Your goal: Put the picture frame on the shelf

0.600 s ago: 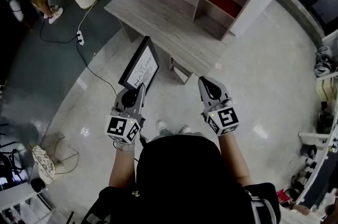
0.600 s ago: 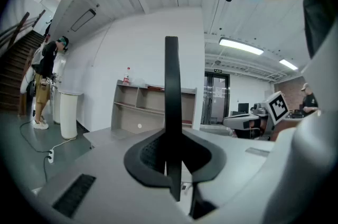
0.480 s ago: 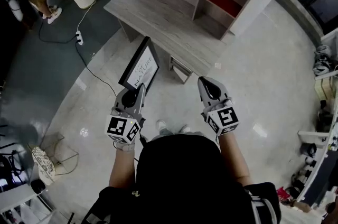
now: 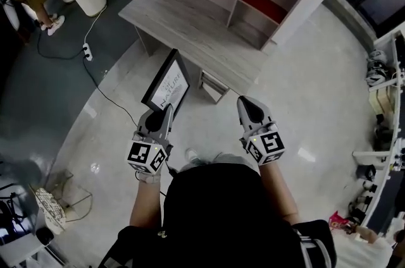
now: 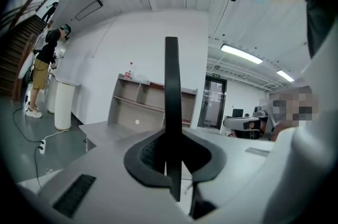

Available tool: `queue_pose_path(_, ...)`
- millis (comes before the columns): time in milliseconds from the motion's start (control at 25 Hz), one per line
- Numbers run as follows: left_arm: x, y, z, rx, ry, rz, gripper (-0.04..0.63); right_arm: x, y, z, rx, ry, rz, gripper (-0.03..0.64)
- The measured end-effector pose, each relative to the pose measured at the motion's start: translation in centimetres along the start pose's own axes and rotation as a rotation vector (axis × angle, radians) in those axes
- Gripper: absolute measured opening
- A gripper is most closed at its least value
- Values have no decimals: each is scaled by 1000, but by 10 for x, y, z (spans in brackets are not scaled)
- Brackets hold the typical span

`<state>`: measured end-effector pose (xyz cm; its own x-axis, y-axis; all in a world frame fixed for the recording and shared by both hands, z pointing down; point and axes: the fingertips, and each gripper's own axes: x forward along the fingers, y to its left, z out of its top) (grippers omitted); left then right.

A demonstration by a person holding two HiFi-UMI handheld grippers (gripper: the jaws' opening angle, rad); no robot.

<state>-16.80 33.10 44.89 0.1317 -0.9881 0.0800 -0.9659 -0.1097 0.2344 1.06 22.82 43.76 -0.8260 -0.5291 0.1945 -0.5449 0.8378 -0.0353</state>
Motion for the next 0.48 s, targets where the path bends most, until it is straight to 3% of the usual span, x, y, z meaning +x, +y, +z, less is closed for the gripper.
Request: queue_pose_path(480,34,20,-16,-15,42,-6,44,24,-32,-18,19,30,-54,-3)
